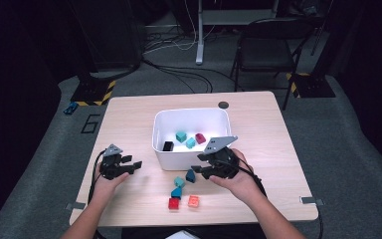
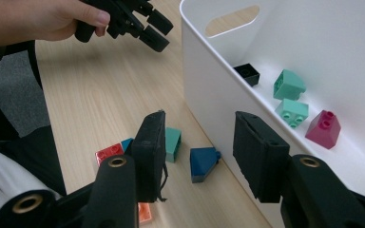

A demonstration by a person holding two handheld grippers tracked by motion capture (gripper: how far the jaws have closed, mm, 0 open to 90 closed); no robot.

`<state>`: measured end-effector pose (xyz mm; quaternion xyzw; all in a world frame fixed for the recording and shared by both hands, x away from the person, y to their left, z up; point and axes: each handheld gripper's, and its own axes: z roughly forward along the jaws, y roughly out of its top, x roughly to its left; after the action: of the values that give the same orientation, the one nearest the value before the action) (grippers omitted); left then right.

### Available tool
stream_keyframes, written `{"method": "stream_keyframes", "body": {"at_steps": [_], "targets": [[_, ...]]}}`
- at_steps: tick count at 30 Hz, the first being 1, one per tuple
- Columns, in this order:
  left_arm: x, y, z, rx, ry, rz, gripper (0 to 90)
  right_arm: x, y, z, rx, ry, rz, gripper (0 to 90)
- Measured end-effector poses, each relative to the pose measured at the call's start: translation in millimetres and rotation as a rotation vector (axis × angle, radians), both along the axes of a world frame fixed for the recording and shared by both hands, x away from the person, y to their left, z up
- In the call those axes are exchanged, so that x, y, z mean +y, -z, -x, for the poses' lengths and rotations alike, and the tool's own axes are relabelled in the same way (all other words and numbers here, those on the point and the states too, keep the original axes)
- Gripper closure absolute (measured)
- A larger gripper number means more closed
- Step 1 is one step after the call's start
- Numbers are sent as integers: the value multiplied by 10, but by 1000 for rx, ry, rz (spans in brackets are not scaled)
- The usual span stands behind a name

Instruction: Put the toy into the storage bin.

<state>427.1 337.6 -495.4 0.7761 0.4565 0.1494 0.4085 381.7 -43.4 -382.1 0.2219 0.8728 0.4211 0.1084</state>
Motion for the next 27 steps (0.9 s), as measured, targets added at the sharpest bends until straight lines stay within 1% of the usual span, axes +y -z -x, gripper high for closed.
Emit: {"method": "stream_keyframes", "body": {"at_steps": [2,6,10,12,17,19,20,24,27], "targets": [[-6,3,1,-4,-2,3,407,-1,54,18,13,3,-5,544],[-4,3,0,-4,0,1,407,5,142,45,12,1,-1,544],[-3,3,-1,0,-3,0,407,10,222,68,19,1,2,544],[-3,5,-2,-5,0,1,408,9,260,78,23,1,2,544],[-3,5,-1,-2,-3,1,407,-4,343,110,17,-1,8,544],[-5,6,0,-2,-3,1,407,-6,369,133,24,7,1,544],[-6,7,-1,-5,-3,1,407,-14,382,137,15,2,5,544],[-4,5,1,-3,-3,-1,407,-22,446,172,16,10,-2,544],[-2,6,-1,-1,-6,-2,407,-27,520,195,24,14,4,544]]}}
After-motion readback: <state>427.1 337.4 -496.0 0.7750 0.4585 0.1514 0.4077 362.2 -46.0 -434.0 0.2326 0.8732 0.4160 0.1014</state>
